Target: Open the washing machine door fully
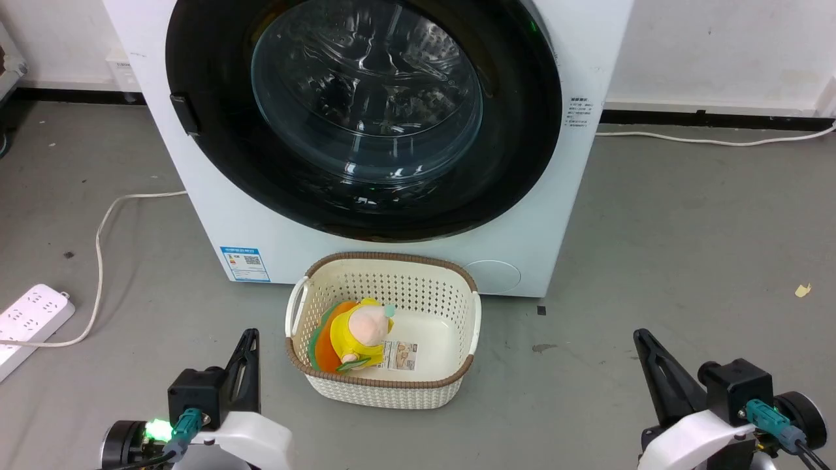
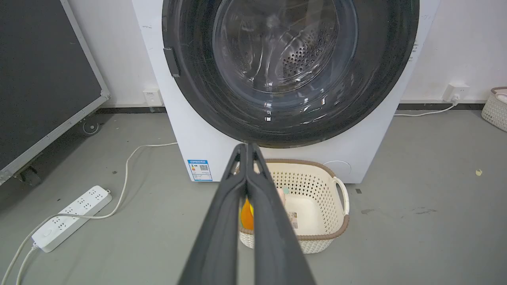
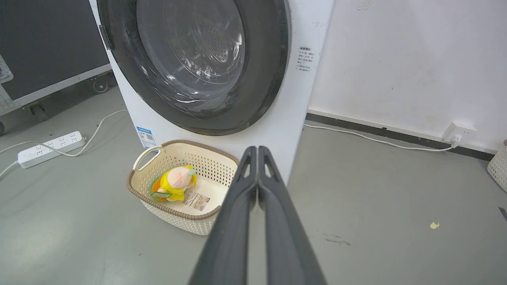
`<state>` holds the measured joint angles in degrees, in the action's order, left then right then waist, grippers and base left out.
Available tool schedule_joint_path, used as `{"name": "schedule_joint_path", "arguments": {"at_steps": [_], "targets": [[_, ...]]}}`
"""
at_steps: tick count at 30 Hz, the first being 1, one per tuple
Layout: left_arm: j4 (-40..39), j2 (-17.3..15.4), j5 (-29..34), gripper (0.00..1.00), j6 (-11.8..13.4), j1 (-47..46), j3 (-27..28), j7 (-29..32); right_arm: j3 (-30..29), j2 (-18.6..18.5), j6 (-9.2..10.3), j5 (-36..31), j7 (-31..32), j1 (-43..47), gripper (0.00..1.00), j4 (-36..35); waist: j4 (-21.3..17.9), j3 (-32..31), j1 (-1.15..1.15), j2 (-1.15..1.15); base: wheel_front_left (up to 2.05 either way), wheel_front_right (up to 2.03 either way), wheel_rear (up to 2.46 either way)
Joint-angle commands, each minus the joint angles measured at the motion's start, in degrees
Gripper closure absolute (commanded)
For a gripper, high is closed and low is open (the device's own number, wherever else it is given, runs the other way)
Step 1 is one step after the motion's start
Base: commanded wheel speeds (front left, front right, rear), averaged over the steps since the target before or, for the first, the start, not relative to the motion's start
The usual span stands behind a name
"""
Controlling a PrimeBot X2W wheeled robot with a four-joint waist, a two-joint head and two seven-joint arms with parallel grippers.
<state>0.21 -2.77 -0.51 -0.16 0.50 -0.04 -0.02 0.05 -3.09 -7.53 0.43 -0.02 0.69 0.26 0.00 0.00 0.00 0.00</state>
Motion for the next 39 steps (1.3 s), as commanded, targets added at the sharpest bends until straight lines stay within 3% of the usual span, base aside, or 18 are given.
{"name": "schedule_joint_path", "arguments": {"at_steps": [1,23,24,25,26,27,39], "targets": [[-0.2,-0.1,0.5,1.00,0.2,-0.5,0.0,0.0,0.0,0.2,0.04,-0.4,0.0,-0.7,1.00,-0.3,0.0,0.0,0.00,0.00,0.00,0.00,0.00],[-0.2,-0.1,0.5,1.00,0.2,-0.5,0.0,0.0,0.0,0.2,0.04,-0.4,0.0,-0.7,1.00,-0.3,0.0,0.0,0.00,0.00,0.00,0.00,0.00],[0.0,0.0,0.0,0.00,0.0,0.0,0.0,0.0,0.0,0.0,0.00,0.1,0.0,0.0,0.00,0.0,0.0,0.0,0.00,0.00,0.00,0.00,0.00],[0.0,0.0,-0.1,1.00,0.0,0.0,0.0,0.0,0.0,0.0,0.00,0.1,0.0,0.0,1.00,0.0,0.0,0.0,0.00,0.00,0.00,0.00,0.00],[0.0,0.0,-0.1,1.00,0.0,0.0,0.0,0.0,0.0,0.0,0.00,0.1,0.0,0.0,1.00,0.0,0.0,0.0,0.00,0.00,0.00,0.00,0.00],[0.0,0.0,-0.1,0.00,0.0,0.0,0.0,0.0,0.0,0.0,0.00,0.1,0.0,0.0,0.00,0.0,0.0,0.0,0.00,0.00,0.00,0.00,0.00],[-0.1,0.0,-0.5,0.00,0.3,0.1,-0.6,-1.2,0.0,0.0,0.00,0.8,-1.2,0.0,0.00,-0.1,-0.1,-0.1,0.00,0.00,0.00,0.00,0.00]]}}
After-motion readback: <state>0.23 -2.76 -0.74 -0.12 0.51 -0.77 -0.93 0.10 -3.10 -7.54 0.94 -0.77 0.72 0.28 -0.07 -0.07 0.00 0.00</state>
